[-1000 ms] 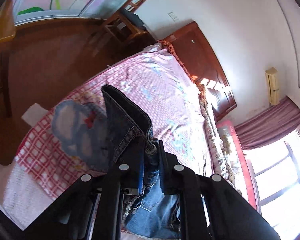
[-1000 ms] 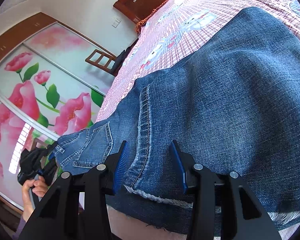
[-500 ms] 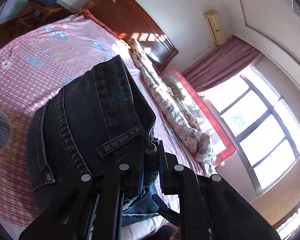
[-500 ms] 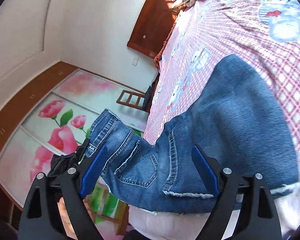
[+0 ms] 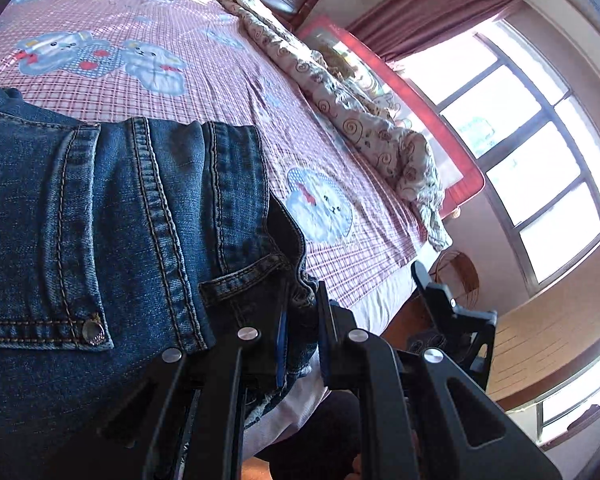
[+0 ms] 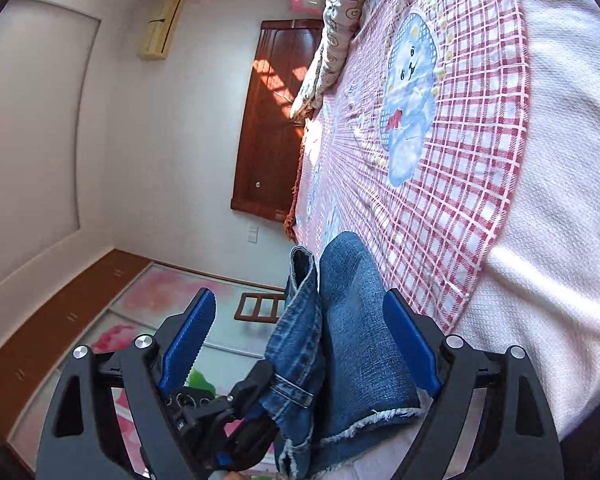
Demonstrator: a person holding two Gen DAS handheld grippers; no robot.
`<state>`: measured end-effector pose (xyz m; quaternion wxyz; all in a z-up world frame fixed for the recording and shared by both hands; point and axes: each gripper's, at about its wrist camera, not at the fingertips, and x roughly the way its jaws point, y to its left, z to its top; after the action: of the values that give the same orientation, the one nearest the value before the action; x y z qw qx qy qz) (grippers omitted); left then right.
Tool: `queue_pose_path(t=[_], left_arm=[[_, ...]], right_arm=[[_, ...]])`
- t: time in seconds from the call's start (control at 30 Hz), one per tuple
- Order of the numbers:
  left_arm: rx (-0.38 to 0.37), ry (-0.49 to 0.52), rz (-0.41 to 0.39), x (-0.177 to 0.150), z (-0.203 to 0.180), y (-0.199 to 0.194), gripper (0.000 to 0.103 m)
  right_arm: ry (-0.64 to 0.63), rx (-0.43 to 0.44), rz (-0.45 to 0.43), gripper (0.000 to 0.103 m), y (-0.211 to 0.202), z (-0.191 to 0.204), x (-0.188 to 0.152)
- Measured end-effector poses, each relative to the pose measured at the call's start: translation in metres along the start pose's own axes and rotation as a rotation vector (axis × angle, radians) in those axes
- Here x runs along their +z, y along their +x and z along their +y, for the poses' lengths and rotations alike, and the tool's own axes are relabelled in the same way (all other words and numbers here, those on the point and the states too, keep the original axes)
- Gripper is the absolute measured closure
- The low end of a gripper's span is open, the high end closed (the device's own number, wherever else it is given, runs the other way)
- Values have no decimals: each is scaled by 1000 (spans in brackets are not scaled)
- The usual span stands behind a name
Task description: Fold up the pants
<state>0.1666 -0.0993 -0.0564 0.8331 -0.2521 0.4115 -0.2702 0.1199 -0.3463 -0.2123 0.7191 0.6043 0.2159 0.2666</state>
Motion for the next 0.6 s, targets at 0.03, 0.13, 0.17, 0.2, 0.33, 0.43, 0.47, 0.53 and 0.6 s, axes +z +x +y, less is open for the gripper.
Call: queue_pose_path(t=[0.03,0.13,0.17,0.2,0.33,0.43,0.47,0.53,0.6], left_arm=[[17,30,14,-3,-2,4,92],[72,121,74,-11,-9,22,91],[108,159,93,-14,-13,28,90],[133,207,105,-18,-16,34,88],[133,350,128,-27,-42,30,52],[125,410,77,-36,-58,2,29],[130,424,45,-38,-60,-11,25],[189,429,-42,-39,-55,-41,18],[248,380,-115,-35,-38,-71,16]], right_arm=[[-7,0,-2,18,-3,-1,2],[-20,5,2,18,0,-1,4],[-21,8,6,18,0,-1,3],[-24,7,11,18,1,-1,2],[-29,7,28,18,9,3,3],[-29,11,27,18,12,5,3],[-31,15,27,18,13,6,3],[-47,41,27,18,4,13,3],[-72,70,30,18,3,25,1]])
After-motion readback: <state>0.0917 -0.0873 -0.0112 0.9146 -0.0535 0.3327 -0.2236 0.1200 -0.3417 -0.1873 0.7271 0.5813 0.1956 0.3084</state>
